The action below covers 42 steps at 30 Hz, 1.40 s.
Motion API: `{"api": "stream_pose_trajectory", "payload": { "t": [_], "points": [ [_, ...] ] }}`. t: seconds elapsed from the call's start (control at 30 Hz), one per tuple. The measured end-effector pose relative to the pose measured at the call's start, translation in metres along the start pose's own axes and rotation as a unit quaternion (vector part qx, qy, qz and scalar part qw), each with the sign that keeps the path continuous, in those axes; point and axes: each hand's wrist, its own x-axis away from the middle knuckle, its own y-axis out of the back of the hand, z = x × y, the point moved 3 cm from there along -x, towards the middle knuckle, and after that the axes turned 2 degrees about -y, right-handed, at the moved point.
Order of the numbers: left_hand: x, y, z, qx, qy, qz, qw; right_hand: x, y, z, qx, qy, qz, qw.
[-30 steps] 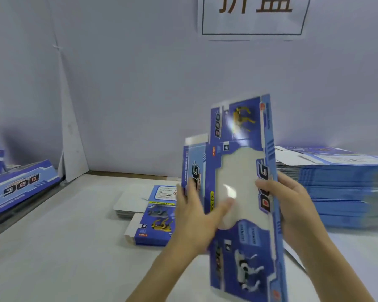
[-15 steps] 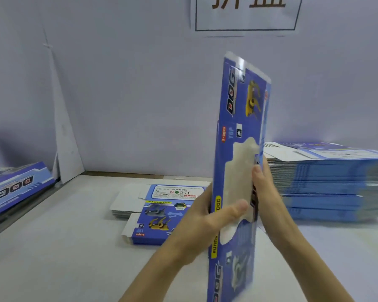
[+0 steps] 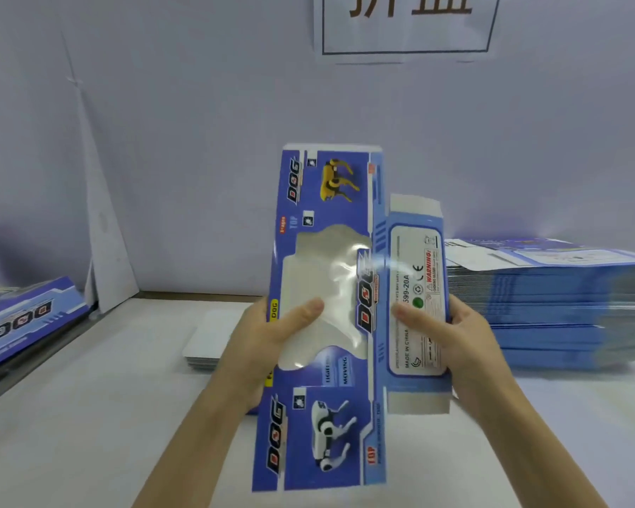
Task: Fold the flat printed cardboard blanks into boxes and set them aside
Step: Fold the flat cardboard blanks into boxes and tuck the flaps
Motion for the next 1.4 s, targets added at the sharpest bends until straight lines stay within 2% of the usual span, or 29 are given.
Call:
{"api": "stream_pose_trajectory", "payload": {
  "t": [0.1,0.17,0.37,1.0,1.4],
  "points": [
    [0.001,0.007,-0.007,-0.014,-0.011,0.017,1.000,0.001,-0.002,0.002,-0.062,-0.016,0.071,0.995],
    [0.002,0.007,-0.008,-0.020,-0.013,0.031,0.999,0.001,-0.001,0.001,-0.092,-0.028,0.081,0.992],
    [0.003,0.003,-0.004,0.022,-0.001,0.009,1.000,0.005,0.003,0.012,-0.067,-0.023,0.105,0.992],
    [0.004,0.006,-0.005,0.028,0.015,-0.001,0.999,0.011,-0.003,0.017,-0.068,0.000,0.062,0.996],
    [0.003,0.004,0.002,0.072,0.039,0.007,0.997,0.012,0.000,0.019,-0.078,-0.021,0.082,0.993]
  ]
}}
